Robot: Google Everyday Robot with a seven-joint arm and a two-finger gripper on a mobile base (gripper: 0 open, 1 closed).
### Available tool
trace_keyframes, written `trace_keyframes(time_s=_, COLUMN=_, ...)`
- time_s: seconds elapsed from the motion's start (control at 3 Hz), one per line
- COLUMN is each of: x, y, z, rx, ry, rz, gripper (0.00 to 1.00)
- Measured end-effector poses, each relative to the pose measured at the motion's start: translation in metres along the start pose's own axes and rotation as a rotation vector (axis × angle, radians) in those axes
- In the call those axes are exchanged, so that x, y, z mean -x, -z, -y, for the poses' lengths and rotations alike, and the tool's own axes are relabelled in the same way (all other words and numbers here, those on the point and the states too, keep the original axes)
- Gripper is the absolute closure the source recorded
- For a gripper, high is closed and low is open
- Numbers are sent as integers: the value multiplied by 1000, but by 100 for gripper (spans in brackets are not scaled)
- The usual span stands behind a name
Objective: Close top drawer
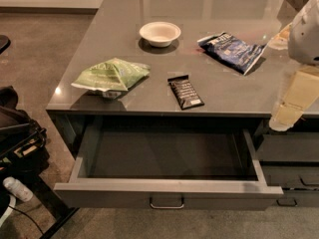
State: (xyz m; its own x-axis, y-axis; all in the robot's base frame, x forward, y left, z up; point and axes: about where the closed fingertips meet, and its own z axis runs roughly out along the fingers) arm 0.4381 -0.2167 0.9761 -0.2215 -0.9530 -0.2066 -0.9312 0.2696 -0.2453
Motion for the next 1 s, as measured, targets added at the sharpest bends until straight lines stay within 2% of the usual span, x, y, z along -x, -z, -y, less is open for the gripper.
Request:
trace_keyframes(time_s=0.33, x=2, y=2, z=-2, rx=-19, ry=3, rz=2, gripper=0)
trace_keyframes(time_s=0.67, x=-3, y=-4, z=-27, rx=-46, ry=-11, rz=53, gripper=0)
trace_keyframes(time_s=1.0, x=-30, y=-42, z=-63, rx=-44, ry=-90, rz=155, gripper=0)
